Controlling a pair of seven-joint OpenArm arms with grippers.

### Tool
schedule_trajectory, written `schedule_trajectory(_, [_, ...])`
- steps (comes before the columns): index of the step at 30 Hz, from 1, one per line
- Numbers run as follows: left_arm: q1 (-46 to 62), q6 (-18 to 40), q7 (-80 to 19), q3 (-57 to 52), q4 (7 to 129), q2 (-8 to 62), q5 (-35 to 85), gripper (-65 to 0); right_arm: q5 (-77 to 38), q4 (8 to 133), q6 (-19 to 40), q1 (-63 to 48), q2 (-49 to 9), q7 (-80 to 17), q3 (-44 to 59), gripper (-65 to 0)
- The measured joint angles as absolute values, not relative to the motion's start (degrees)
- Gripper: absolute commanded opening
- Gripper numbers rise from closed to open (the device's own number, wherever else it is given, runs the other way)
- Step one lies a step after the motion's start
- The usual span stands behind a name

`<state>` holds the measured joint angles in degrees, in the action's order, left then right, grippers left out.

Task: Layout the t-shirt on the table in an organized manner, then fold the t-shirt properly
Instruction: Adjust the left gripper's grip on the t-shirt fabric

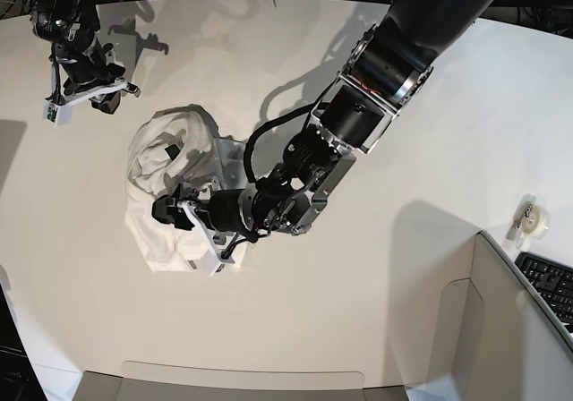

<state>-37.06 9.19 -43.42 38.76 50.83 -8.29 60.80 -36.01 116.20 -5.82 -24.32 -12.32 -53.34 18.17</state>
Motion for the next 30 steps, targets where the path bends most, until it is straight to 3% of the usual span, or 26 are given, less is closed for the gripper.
schedule_trajectory(21, [-36.34,9.19,-43.27,38.89,50.83,-8.27,60.77,-32.0,-36.01,116.20,-5.82,-24.32,-12.19,-53.32,18.06,-56.8])
schedule_trajectory(30, [-37.39,9.45,-37.01,38.89,44.14,-8.47,61.34,-32.0,-36.01,116.20,-5.82,-24.29,-12.19,-53.32,18.06,-56.8])
